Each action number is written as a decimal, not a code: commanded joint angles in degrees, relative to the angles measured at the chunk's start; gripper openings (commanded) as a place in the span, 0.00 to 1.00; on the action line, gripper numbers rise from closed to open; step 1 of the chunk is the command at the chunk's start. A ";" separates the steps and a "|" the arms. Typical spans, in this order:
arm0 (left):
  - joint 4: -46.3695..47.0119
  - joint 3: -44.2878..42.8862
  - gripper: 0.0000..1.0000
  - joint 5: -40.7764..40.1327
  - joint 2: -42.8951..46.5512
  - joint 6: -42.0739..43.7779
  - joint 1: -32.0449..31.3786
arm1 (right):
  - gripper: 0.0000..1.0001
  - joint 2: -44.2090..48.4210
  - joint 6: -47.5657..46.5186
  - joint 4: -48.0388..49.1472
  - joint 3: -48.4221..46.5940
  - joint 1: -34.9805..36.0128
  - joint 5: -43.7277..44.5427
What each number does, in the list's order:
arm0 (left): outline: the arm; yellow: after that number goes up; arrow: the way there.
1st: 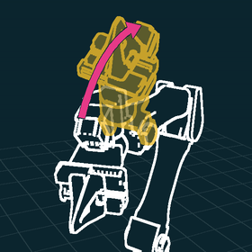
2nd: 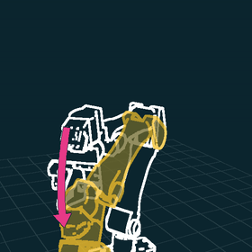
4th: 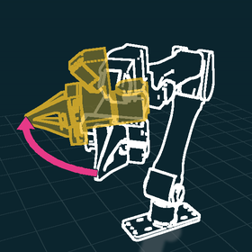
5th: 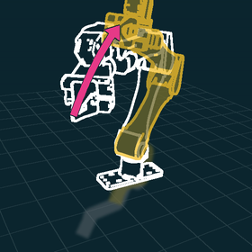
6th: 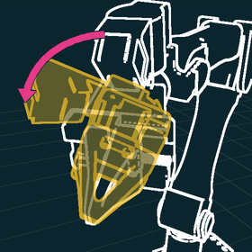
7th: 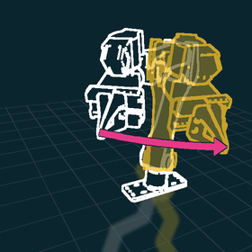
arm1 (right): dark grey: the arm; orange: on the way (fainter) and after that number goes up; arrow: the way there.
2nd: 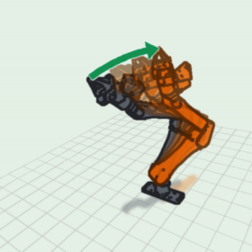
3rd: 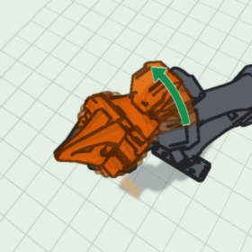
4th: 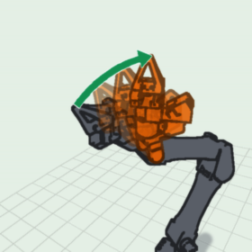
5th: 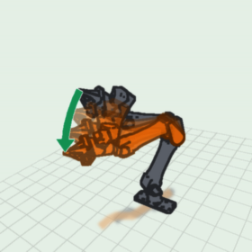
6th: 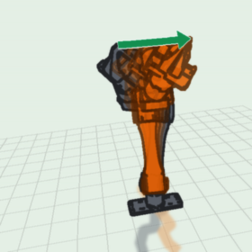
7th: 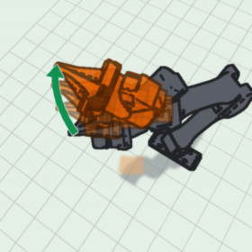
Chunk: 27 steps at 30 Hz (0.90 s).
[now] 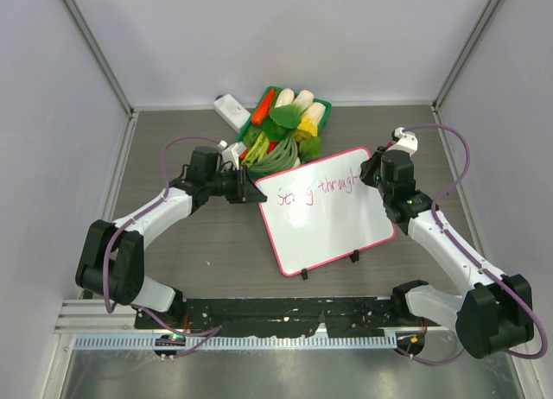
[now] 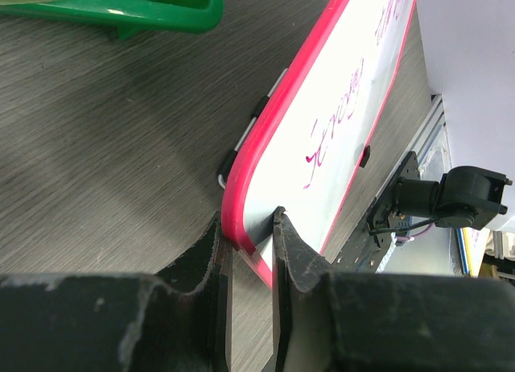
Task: Write a sentence on the whiteboard
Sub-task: Write with the whiteboard marker on the whiteboard.
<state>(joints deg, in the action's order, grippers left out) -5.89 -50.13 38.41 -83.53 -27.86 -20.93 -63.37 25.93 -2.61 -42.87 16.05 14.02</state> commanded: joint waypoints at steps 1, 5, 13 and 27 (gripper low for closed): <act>-3.08 0.03 0.00 -8.27 -1.38 8.78 -1.13 | 0.01 1.50 -0.45 0.42 -0.20 -0.15 2.15; -3.16 0.03 0.00 -8.27 -1.29 8.78 -1.13 | 0.02 2.02 -0.36 -0.02 0.95 -0.15 1.45; -3.34 -0.06 0.00 -8.35 -1.11 8.78 -1.22 | 0.01 3.61 -0.36 -1.17 2.53 -0.15 0.31; -3.51 -0.23 0.00 -8.35 -1.20 8.78 -1.22 | 0.01 7.12 -0.01 -2.84 0.25 -0.23 -0.92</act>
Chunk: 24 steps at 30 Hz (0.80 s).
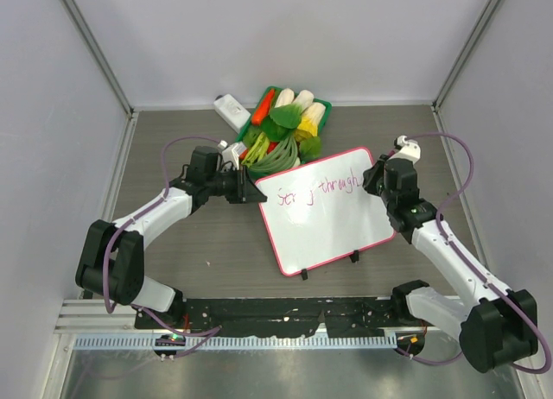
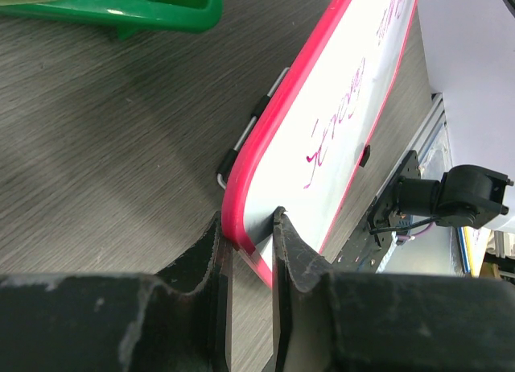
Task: Write a sentence on the whiteboard
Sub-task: Write with the whiteboard marker on the whiteboard.
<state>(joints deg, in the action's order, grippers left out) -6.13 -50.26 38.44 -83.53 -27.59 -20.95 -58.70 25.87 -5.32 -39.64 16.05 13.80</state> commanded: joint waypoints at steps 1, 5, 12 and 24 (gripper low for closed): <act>-3.27 -0.19 0.00 -8.38 -1.20 8.52 -1.20 | 0.01 3.23 0.15 -0.21 -3.16 -0.15 -0.79; -3.27 -0.19 0.00 -8.38 -1.11 8.52 -1.29 | 0.01 6.22 0.32 -0.48 -4.74 -0.15 -2.81; -3.45 -0.28 0.00 -8.64 -0.59 8.52 -1.37 | 0.01 10.09 -0.82 -1.18 -4.57 -0.15 -7.29; -4.59 -1.68 0.07 -9.43 0.21 8.08 -1.73 | 0.01 15.10 -1.79 -1.97 -1.32 1.26 -12.92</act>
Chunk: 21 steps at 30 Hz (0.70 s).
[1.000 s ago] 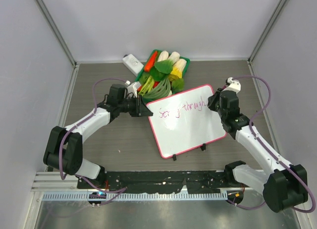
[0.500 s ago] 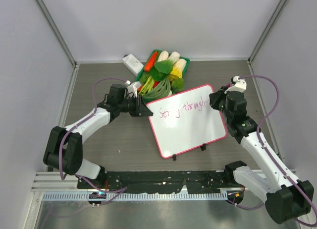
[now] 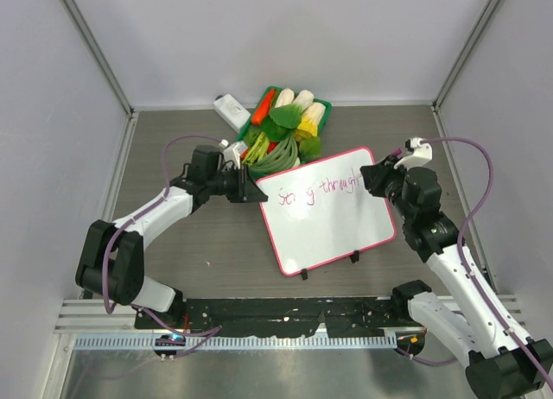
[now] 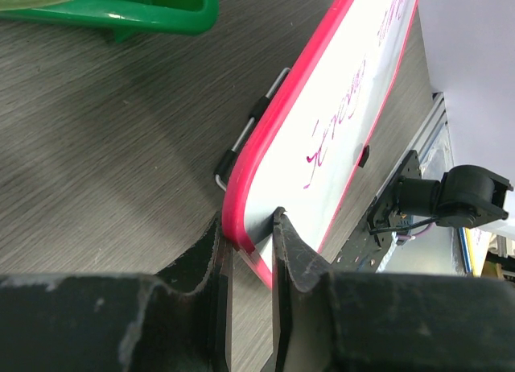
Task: Write a sentence on the whiteboard
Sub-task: Write with the whiteboard marker on the whiteboard.
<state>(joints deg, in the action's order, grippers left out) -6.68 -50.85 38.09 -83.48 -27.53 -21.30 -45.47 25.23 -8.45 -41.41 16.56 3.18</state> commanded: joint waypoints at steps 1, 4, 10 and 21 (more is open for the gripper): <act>-4.65 -1.53 0.09 -9.17 0.25 8.28 -1.46 | 0.01 2.23 -1.15 1.24 0.54 1.11 -2.30; -5.89 -3.11 0.20 -9.87 0.34 8.63 -1.55 | 0.01 2.41 -0.80 1.50 0.98 1.90 -2.39; -5.89 -4.08 0.51 -9.87 1.56 6.88 -1.46 | 0.01 2.93 0.25 2.65 1.94 5.15 -3.36; 3.76 7.77 0.73 -10.93 15.71 -6.12 -1.46 | 0.01 0.04 0.43 4.93 1.51 14.90 4.03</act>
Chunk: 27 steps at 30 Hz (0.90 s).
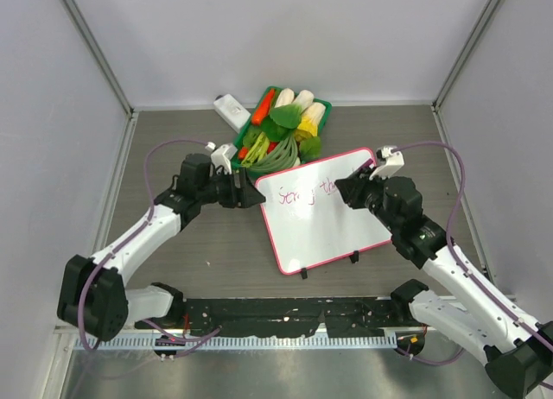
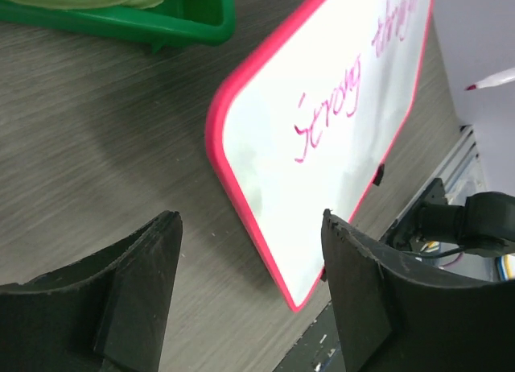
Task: Write a sentence on the whiteboard
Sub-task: Write with the whiteboard marker on the whiteboard.
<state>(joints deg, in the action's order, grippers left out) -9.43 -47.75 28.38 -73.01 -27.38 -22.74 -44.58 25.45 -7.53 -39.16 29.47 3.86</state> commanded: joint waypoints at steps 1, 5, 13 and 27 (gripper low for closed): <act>8.62 6.25 0.73 -0.53 6.38 -8.03 -0.02 | 0.01 -1.38 0.30 4.36 -0.83 2.86 3.70; 23.27 15.46 0.73 4.04 8.50 -18.03 -0.02 | 0.01 -2.53 0.83 5.77 -0.66 4.80 4.40; 47.99 23.66 0.66 9.67 0.26 -26.06 -0.02 | 0.01 -4.29 1.62 7.18 -0.75 7.26 5.46; 43.48 16.03 0.07 13.99 -9.79 -16.68 -0.02 | 0.01 -5.70 1.00 7.18 -0.92 8.76 6.25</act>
<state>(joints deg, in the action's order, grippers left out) 40.29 -27.44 42.15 -85.62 -52.23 -22.76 -50.06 26.74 -3.46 -39.16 37.54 8.86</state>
